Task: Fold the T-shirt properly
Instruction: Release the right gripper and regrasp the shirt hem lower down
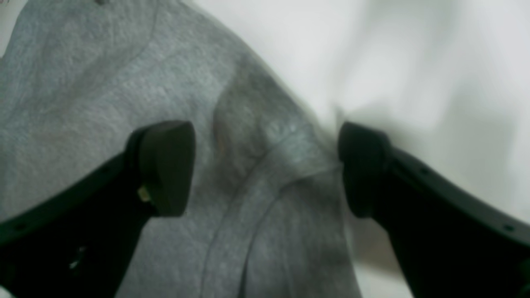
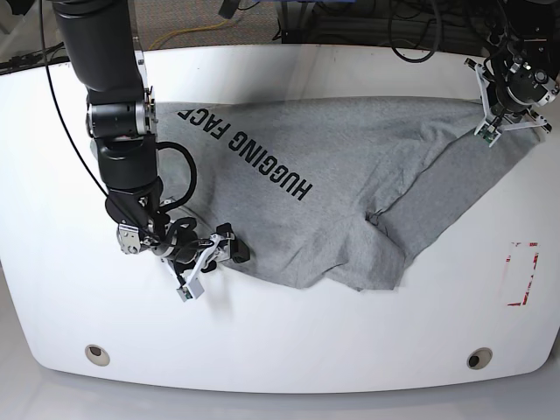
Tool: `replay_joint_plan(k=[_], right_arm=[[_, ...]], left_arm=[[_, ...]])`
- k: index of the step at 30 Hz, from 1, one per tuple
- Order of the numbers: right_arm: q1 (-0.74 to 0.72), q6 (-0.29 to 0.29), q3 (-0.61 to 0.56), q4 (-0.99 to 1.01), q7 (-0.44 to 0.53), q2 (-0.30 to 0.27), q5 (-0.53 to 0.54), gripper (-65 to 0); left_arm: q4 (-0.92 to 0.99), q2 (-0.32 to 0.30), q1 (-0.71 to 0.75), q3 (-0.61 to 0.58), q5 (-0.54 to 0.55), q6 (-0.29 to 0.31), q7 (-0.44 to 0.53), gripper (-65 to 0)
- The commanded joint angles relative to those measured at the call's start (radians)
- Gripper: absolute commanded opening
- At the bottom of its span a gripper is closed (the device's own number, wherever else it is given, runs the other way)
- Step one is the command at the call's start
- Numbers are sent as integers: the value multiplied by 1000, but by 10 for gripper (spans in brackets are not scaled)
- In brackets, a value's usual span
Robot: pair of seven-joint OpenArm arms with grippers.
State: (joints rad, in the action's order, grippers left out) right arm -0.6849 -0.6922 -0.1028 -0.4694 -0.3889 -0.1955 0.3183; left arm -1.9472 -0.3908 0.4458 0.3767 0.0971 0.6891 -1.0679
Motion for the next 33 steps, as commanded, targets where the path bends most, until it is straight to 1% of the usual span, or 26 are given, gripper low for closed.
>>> replay_joint_plan(k=[1, 3, 5, 7, 9, 11, 12, 15, 16, 20, 23, 26, 28, 32, 33], right_arm=[[-29, -6, 1, -9, 1, 17, 2, -143], [-29, -6, 1, -9, 1, 20, 0, -190], [-29, -5, 1, -9, 1, 23, 0, -284], [-29, 18, 1, -9, 3, 24, -8, -360], [-29, 29, 1, -9, 3, 29, -63, -423], [-29, 29, 2, -9, 3, 49, -107, -461], [-29, 29, 5, -9, 3, 58, -132, -491], [-29, 26, 5, -10, 3, 64, -164, -629], [-29, 24, 5, -12, 3, 64, -166, -650], [-31, 24, 5, -25, -6, 64, -164, -650], [-28, 24, 7, -104, -40, 61, -164, -650], [11, 24, 8, -240, -129, 57, -164, -650], [40, 24, 8, -388, -195, 31, -163, -650], [95, 24, 8, -651, -318, 15, -166, -650], [104, 24, 12, -713, -347, -2, -169, -650]], left_arm=[[-14, -17, -5, 6, -7, -7, 4, -647], [-14, -17, -6, 6, -7, -7, 4, -647], [-14, -17, -6, 6, -7, -7, 4, -647], [-14, -17, -6, 6, -7, -7, 4, -647], [-14, -17, -8, 6, -7, -7, 4, -647], [-14, -17, -8, 6, -7, -7, 4, -647], [-14, -17, -8, 6, -7, -7, 4, -647], [-14, -17, -8, 6, -7, -7, 4, -647], [-14, -17, -8, 6, -7, -7, 4, -647], [-14, -17, -8, 6, -7, -7, 4, -647], [-14, -17, -8, 6, -7, -7, 4, -647], [-14, -17, -9, 6, -7, -7, 4, -647], [-19, -17, -18, 5, -7, -7, 4, -647], [-21, -17, -77, -8, -7, -7, -1, -647], [-21, -17, -103, -25, -7, -7, -2, -647]])
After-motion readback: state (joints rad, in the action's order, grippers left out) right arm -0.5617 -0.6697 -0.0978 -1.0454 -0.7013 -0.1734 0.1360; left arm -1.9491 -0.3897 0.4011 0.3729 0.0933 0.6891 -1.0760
